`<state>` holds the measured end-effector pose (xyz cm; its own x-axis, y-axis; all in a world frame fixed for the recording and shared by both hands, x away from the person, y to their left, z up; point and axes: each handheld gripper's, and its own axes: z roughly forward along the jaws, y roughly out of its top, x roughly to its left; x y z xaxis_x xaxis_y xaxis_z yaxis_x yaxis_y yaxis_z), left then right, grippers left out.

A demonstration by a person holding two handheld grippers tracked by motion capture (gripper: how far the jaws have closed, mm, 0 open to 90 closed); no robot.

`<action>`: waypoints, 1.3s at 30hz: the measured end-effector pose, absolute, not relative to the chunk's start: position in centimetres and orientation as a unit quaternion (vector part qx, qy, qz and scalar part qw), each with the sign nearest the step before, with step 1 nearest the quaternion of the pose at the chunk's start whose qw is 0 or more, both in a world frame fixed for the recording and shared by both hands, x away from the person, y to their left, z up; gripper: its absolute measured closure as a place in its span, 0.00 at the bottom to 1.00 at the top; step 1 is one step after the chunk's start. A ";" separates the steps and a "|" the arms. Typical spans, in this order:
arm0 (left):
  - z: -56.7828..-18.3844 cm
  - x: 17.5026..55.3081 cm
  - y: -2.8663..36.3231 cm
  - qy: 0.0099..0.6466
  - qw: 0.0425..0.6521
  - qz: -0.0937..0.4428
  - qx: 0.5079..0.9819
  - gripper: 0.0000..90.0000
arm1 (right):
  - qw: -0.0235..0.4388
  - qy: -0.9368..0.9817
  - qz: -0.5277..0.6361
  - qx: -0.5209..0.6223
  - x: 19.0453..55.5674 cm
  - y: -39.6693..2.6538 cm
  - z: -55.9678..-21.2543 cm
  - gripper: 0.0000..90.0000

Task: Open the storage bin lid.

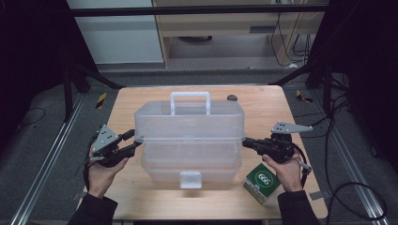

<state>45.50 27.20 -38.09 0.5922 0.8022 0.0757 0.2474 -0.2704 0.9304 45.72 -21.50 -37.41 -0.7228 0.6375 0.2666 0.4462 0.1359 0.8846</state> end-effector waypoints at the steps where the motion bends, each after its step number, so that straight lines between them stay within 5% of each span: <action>1: -38.1 45.7 27.1 0.352 0.490 0.283 0.745 0.60 | 0.087 0.749 0.549 0.361 45.7 -21.5 -37.4 1.00; 22: -37.4 45.1 26.2 0.332 0.479 0.322 0.746 0.69 | 0.089 0.753 0.543 0.360 45.6 -21.1 -37.5 0.98; 39: -37.3 45.0 26.2 0.344 0.476 0.313 0.746 0.70 | 0.106 0.782 0.452 0.416 46.2 -20.3 -40.1 0.79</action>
